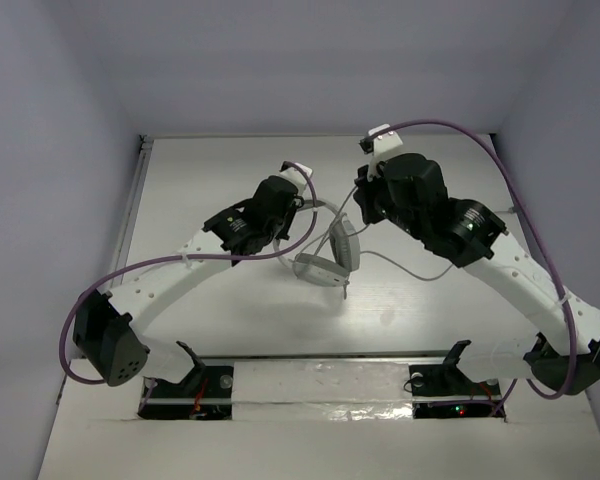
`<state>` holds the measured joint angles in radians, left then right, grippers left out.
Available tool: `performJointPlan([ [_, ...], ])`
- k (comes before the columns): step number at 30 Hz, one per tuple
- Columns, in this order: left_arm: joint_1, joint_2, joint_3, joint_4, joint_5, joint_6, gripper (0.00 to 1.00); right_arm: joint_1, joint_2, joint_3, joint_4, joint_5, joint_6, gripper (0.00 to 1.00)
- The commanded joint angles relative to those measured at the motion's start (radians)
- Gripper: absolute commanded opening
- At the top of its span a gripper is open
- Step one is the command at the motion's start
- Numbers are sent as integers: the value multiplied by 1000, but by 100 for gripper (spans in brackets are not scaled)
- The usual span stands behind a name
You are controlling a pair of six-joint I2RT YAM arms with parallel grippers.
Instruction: Wrap the headphones
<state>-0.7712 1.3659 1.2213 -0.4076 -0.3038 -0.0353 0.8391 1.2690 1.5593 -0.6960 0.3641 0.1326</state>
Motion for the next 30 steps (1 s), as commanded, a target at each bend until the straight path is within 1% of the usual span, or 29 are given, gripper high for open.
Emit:
performJointPlan([
  [1,-2,-40,9,16,-101,0,0,-6,-42,38,-66,-85,15,0],
  [4,-2,-54,12,39,-98,8,0,-6,-60,-14,-77,-82,32,0],
  [6,-2,-50,17,29,-125,12,0,-6,-59,-56,-100,-39,47,0],
  [7,-2,-51,15,27,-144,17,0,-6,-53,-61,-134,7,53,0],
  [9,-2,-59,12,23,-104,31,0,-6,-57,-76,-137,54,70,0],
  [10,-2,-65,9,29,-65,29,0,-6,-60,-77,-123,96,73,0],
  [11,-2,-70,3,36,-1,29,0,-6,-56,-76,-123,104,73,0],
  [12,-2,-74,-9,35,3,31,0,-6,-45,-41,-164,117,70,0],
  [13,-2,-77,-19,33,-14,31,0,-6,-34,-16,-186,130,70,0],
  [14,-2,-80,-31,38,-62,31,0,-6,-23,2,-203,143,68,0],
  [19,-2,-90,-31,20,-121,29,0,-6,4,79,-293,243,82,0],
  [21,-2,-94,-32,24,-57,31,0,-6,-11,59,-240,230,66,0],
  [22,-2,-97,-37,29,-22,29,0,-6,-13,51,-190,199,58,0],
  [23,-2,-102,-42,41,53,29,0,-6,-10,41,-163,200,50,0],
  [26,-2,-145,-65,59,179,29,0,-26,30,41,-117,246,27,0],
  [27,-2,-172,-74,65,198,31,0,-49,30,27,-88,252,9,0],
  [28,-2,-183,-74,69,222,47,0,-66,21,9,-21,218,-2,0],
  [30,-2,-205,-71,70,284,55,0,-78,13,-21,9,197,1,0],
])
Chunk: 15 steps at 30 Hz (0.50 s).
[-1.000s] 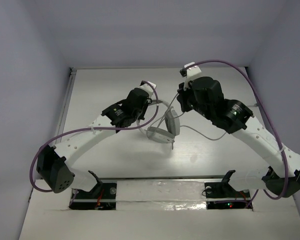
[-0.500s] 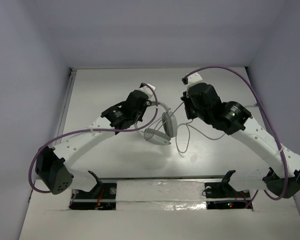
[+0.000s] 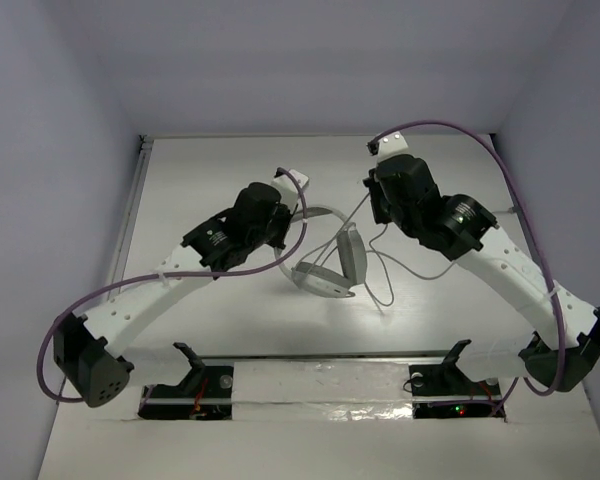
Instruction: Wrap the headphones
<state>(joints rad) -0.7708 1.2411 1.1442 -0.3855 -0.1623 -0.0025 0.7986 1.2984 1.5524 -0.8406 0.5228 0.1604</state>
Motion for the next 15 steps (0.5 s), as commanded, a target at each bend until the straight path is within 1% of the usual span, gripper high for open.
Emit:
performJointPlan([
  [1,-2,-87,6,51,151,22,0,-51,-22,-29,194,57,-27,0],
  [3,11,-100,18,60,205,15,0,-64,-47,-73,222,74,-16,0],
  [4,24,-101,23,62,231,15,0,-87,-56,-93,263,77,-15,0],
  [6,33,-109,32,82,299,10,0,-96,-77,-136,300,56,-12,0],
  [8,47,-112,38,108,331,-17,0,-96,-85,-190,342,62,5,0],
  [10,86,-112,49,122,336,-37,0,-96,-109,-244,385,53,33,0],
  [12,110,-114,57,142,360,-60,0,-96,-146,-281,420,45,62,2],
  [15,156,-111,68,166,455,-79,0,-105,-175,-348,495,49,79,5],
])
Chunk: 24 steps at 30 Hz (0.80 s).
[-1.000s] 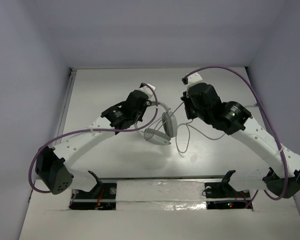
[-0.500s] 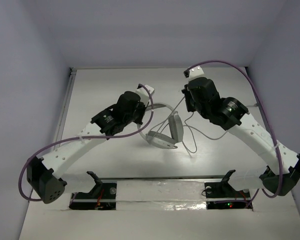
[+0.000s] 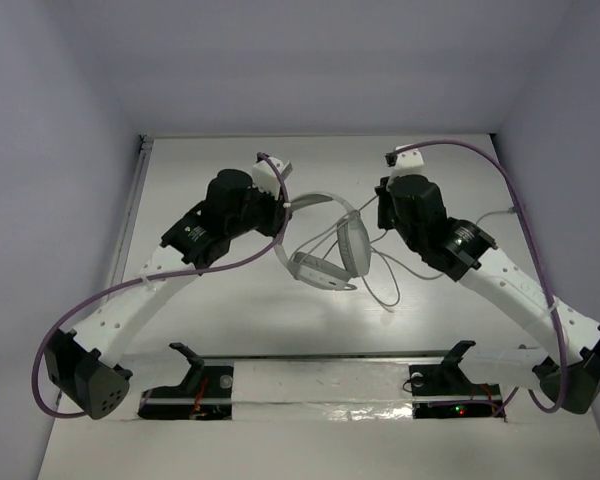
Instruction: Wrap the headphones
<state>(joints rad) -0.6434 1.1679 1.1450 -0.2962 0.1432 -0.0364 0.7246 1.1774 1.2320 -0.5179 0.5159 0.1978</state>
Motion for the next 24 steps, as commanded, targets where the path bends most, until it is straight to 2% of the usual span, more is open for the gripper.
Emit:
performJointPlan([
  [1,28,-37,68,83,168,-48,0,-31,-65,-45,215,52,43,7],
  [4,59,-47,76,106,235,-69,0,-40,-61,-89,261,3,68,13],
  [6,73,-51,81,121,292,-80,0,-40,-58,-126,303,-22,78,20],
  [11,106,-54,90,155,396,-126,0,-40,-53,-224,502,-145,92,29],
  [13,117,-48,108,155,430,-138,0,-53,-45,-268,593,-189,97,31],
  [19,139,-37,153,129,486,-186,0,-76,-39,-322,719,-246,107,31],
  [24,198,-40,162,196,530,-253,0,-85,-52,-425,860,-369,115,44],
])
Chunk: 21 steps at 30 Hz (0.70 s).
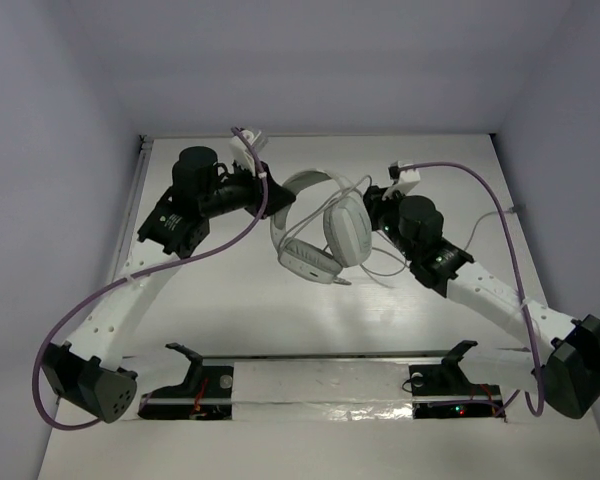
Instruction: Wrap the headphones
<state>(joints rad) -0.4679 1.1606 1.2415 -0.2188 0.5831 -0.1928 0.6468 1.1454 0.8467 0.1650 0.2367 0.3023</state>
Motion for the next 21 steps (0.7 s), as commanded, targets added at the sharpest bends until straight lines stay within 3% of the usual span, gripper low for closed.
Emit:
performJointPlan([
  [1,23,-27,78,121,93,-103,0,-7,-15,-53,229,-106,11,45],
  [13,98,25,225,165,146,-237,0,-7,145,-139,410,-229,44,44],
  [21,178,54,265,291,173,-398,0,-7,237,-199,499,-319,87,42],
])
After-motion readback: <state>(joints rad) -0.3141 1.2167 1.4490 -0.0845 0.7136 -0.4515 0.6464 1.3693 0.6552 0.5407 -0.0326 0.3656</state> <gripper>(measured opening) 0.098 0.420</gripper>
